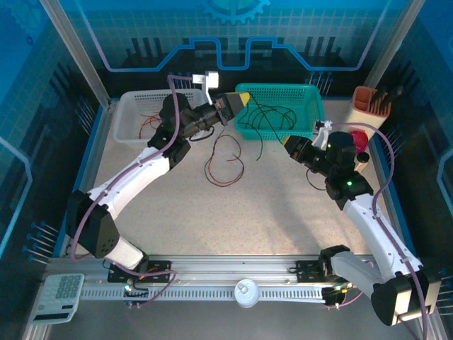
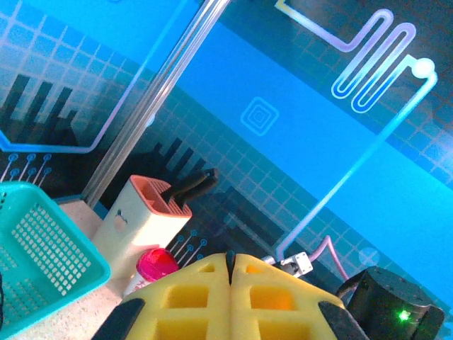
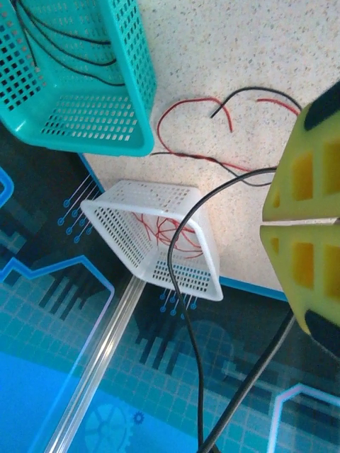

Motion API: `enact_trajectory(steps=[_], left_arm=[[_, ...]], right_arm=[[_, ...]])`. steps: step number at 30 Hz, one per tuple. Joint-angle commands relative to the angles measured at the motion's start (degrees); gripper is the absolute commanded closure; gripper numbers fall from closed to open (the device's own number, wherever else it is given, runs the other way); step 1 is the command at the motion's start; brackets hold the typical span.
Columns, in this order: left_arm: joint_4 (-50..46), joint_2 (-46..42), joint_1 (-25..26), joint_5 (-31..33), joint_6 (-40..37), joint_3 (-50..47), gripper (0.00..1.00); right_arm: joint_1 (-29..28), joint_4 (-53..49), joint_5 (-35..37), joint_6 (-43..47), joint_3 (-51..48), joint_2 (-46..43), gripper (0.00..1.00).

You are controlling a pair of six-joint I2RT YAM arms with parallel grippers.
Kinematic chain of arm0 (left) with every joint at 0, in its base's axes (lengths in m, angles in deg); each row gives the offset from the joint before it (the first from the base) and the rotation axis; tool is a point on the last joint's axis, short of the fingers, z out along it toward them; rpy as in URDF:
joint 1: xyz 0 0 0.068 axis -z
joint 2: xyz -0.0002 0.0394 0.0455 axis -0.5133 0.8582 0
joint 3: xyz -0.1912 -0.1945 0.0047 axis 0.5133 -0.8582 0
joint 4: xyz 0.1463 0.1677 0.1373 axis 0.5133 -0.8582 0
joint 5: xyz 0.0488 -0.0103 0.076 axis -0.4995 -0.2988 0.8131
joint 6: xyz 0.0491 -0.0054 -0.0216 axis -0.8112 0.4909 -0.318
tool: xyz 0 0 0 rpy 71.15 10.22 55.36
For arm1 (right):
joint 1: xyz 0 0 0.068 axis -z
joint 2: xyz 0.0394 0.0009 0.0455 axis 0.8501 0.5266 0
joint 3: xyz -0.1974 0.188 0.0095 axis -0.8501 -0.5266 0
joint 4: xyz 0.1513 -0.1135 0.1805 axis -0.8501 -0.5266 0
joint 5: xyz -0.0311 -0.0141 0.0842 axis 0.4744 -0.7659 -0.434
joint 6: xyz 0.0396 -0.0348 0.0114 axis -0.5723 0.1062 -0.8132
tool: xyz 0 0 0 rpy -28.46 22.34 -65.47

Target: Untangle the cables

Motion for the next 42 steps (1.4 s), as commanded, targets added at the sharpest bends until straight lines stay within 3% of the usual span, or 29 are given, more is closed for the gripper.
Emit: enact_trajectory(steps=[1,9,12,20,33,42], left_arm=[[0.0,-0.9,-0.3,4.3,-4.6,4.2,1.00],[-9.0,4.0,-0.8,5.6,-12.0,11.4,1.00],[-11.2,6.3,-1.5,5.9,-13.7,14.5,1.00],[-16.3,11.8,-3.9,6.6,-17.7,23.0,1.00],[-19.3,22.2,-3.9,11.4,-29.3,32.4,1.00],[-11.7,33.9,-3.0,10.4,-22.8,39.9,1.00]], right_arm=[[1.4,-5.3,0.2,1.5,3.1,-0.1,0.77],[5.9,-10.4,0.3,3.1,6.4,-2.1,0.36],[7.7,-13.8,1.3,4.2,7.1,-3.3,0.29],[11.8,-17.2,0.5,5.1,6.3,-5.9,0.26],[12.5,-18.4,-0.6,5.9,6.3,-5.6,0.26],[13.2,-18.4,-1.9,6.4,7.3,-5.2,0.26]])
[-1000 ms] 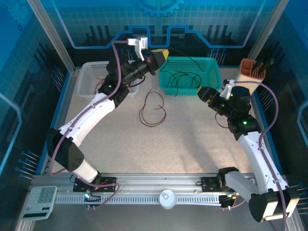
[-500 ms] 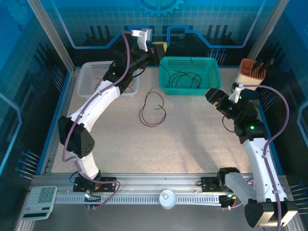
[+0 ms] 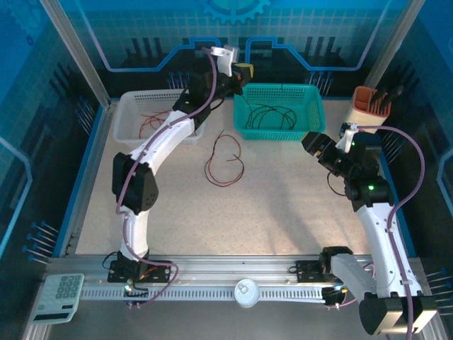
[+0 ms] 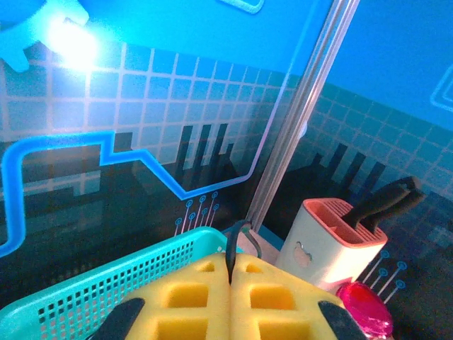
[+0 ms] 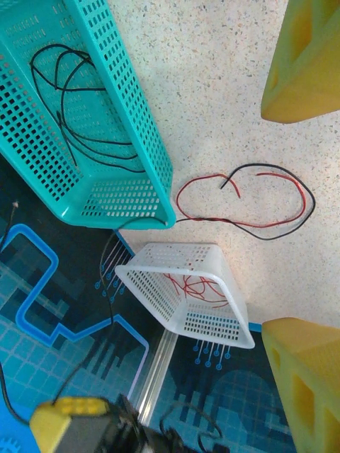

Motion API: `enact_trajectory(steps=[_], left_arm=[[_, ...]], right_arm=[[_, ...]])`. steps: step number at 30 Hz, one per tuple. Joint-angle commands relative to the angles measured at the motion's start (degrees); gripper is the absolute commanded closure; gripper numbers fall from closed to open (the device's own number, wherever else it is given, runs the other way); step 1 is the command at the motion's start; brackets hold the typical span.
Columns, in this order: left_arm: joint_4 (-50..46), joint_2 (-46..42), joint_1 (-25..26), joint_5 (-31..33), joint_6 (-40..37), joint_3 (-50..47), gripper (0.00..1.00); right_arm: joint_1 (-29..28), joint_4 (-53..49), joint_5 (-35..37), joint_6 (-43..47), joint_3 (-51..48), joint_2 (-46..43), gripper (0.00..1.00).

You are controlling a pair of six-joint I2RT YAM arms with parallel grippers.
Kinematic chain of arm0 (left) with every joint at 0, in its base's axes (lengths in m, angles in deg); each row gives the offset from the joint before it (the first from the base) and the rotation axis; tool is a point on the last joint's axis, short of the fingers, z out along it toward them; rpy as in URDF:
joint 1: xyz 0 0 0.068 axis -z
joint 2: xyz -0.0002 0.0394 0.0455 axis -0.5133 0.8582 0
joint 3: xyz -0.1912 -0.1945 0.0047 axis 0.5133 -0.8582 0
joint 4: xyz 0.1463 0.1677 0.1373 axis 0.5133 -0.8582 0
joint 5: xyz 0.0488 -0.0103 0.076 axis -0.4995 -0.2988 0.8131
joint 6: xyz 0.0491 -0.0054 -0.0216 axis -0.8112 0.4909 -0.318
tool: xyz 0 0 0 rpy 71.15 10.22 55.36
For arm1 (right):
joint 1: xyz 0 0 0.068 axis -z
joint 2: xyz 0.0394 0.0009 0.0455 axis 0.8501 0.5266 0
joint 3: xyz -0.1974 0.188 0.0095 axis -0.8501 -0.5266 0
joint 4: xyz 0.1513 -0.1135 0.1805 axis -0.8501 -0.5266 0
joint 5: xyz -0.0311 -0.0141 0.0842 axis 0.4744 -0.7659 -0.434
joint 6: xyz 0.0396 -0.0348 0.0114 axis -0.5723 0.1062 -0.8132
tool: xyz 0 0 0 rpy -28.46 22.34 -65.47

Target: Untangle the cables

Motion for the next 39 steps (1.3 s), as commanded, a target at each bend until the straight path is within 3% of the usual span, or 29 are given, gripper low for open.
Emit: enact_trajectory(steps=[1,13,20,31,34,39], left_arm=[[5.1,4.9,1.0,0.2,3.1,5.6,1.00],[11.3,32.2,2.2,1.7,21.9,33.6,1.00],[13.7,39.6,2.4,3.8,30.2,33.8,1.00],[-0.9,36.7,2.3,7.3,25.0,30.3,1.00],[-5.6,35.8,2.1,9.8,24.4,30.4,0.72],[-9.8,34.9,1.3,10.1,23.9,31.3,0.55]], right_arm=[[1.2,-0.9,-1.5,1.3,2.0,0.1,0.26],[1.4,-0.3,-2.9,1.8,1.3,2.1,0.26],[1.6,-1.3,-2.6,3.4,3.4,3.5,0.26],[1.9,-0.7,-1.1,3.4,3.7,3.8,0.26],[1.9,-0.7,-1.2,3.2,4.0,3.8,0.26],[1.9,-0.2,-1.7,2.9,4.5,3.8,0.26]])
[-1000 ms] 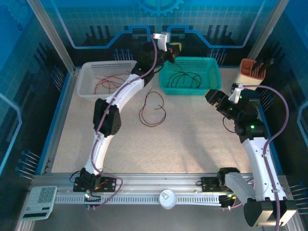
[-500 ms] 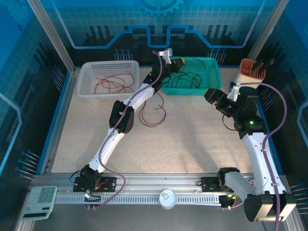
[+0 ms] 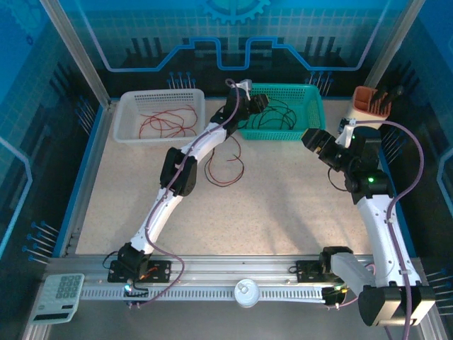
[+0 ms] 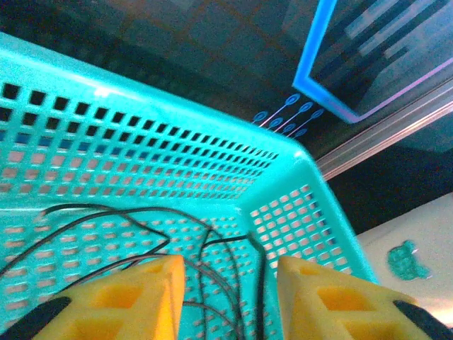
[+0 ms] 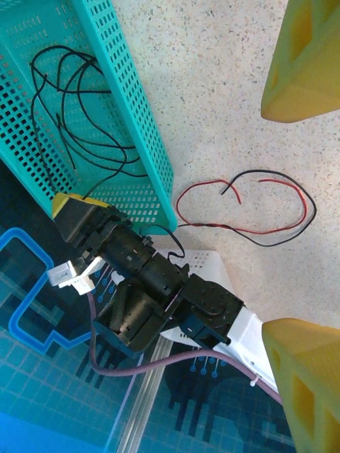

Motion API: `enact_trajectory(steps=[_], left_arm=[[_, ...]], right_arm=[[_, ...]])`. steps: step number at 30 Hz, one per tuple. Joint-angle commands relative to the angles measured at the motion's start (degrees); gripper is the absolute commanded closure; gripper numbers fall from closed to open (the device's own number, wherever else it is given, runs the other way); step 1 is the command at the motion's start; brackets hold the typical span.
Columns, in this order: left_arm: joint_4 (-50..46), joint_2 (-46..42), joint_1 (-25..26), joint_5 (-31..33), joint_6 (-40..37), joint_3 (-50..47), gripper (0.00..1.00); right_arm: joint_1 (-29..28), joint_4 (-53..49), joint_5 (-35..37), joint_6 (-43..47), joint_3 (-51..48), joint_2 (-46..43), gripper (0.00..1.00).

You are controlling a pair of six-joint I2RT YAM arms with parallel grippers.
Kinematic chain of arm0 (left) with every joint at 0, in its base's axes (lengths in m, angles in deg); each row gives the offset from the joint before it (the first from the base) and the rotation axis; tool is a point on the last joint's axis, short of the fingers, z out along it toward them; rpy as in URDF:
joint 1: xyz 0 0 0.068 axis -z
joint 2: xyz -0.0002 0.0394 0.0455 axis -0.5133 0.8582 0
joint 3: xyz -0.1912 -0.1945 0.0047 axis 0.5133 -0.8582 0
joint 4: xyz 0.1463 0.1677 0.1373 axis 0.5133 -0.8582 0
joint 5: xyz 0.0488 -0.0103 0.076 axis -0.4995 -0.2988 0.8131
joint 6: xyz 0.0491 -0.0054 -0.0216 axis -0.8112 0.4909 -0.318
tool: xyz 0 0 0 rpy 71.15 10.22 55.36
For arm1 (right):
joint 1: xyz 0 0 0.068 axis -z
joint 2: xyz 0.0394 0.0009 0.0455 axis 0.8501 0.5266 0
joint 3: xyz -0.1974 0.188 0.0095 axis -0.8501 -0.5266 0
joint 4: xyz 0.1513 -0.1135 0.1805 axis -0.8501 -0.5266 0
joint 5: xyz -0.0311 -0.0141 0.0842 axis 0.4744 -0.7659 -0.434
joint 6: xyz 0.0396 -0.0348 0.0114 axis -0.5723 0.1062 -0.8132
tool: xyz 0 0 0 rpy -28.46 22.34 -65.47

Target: Untangle the cables

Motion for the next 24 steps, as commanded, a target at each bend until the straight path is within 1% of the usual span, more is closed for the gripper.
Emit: enact_trajectory(steps=[1,4,7,9,15,19,21,24], left_arm=[[-4.2,-5.0,-0.5,1.4,-1.4,0.6,0.53],[-7.3,-6.3,-0.5,1.4,-3.5,2.3,0.45],[-15.4,-7.3,-0.5,4.0,-6.7,6.2,0.38],[-18.2,-8.8,-0.5,5.5,-8.1,6.0,0.33],[-27.8,-12.3,-0.5,8.2,-13.4,5.7,0.31],[-34.7,-15.0,-0.5,12.5,-17.2,5.6,0.30],[-36.4,-16.5,-0.5,13.8,-19.2,4.9,0.29],[-36.3,-19.8,-0.5,14.3,-21.7,2.3,0.28]], right_arm=[[0.8,0.3,-0.2,0.7,2.2,0.2,0.26],[0.8,-0.2,0.1,1.0,2.8,0.1,0.26],[0.8,-0.7,0.5,1.4,3.7,0.1,0.26],[0.8,-0.6,0.4,1.4,4.2,0.1,0.26],[0.8,0.9,0.0,0.4,4.8,0.0,0.26],[0.8,1.3,-0.2,0.1,5.1,0.2,0.26],[0.8,1.7,-0.4,-0.1,5.1,0.2,0.25],[0.8,2.1,-0.8,-0.5,5.2,0.1,0.25]])
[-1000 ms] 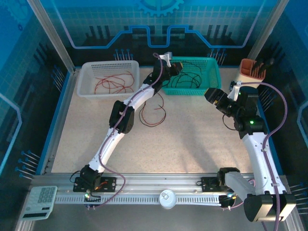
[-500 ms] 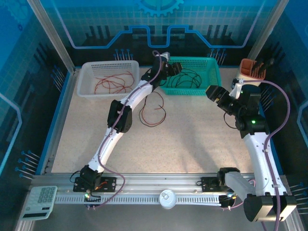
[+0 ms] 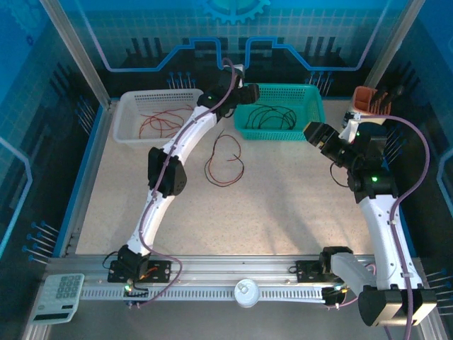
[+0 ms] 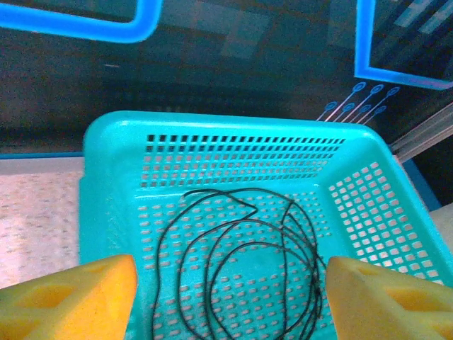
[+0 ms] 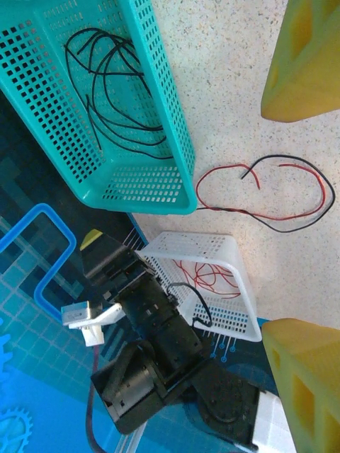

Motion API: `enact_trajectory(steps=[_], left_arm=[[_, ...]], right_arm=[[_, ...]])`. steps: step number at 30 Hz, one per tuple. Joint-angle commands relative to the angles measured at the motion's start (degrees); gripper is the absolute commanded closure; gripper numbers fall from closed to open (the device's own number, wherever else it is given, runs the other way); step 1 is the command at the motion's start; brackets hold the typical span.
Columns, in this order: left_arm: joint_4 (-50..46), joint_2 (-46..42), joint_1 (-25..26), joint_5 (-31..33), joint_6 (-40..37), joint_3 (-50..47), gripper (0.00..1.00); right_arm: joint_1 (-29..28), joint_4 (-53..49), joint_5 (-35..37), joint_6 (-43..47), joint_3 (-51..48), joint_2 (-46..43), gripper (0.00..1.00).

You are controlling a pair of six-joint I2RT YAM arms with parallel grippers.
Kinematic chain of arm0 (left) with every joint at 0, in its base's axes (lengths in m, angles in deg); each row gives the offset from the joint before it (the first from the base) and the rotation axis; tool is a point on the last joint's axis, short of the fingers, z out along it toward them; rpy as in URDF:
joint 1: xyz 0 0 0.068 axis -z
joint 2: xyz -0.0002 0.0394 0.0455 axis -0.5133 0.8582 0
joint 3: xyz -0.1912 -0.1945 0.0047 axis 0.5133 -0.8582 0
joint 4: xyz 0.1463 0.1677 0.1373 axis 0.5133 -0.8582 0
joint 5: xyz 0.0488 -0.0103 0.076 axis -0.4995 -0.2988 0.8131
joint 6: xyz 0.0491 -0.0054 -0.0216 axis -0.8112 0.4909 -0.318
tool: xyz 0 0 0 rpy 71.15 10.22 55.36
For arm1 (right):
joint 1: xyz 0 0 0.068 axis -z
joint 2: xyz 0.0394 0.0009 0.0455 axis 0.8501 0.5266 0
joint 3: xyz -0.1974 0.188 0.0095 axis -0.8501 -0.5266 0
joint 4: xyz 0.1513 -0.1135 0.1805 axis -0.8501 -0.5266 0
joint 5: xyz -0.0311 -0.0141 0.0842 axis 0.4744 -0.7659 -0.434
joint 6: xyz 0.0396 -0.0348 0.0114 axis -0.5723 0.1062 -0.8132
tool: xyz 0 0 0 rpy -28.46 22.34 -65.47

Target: Untangle the cables

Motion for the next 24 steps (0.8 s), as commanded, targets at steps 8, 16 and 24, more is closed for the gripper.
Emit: enact_trajectory(steps=[8,16,24], left_arm=[[-6.3,-17.1,-0.4,3.1,-10.4,-9.5,0.26],[-2.4,-31.7,-2.2,3.3,-10.6,-37.7,0.24],[-0.9,-35.1,-2.6,6.7,-10.8,-57.0,0.28]], right_arm=[[0.8,1.1,-0.9,0.2,2.1,-0.1,0.25],[-2.1,1.2,-2.2,0.8,1.1,3.2,0.27],[-9.7,3.3,1.1,1.5,-0.3,7.9,0.28]])
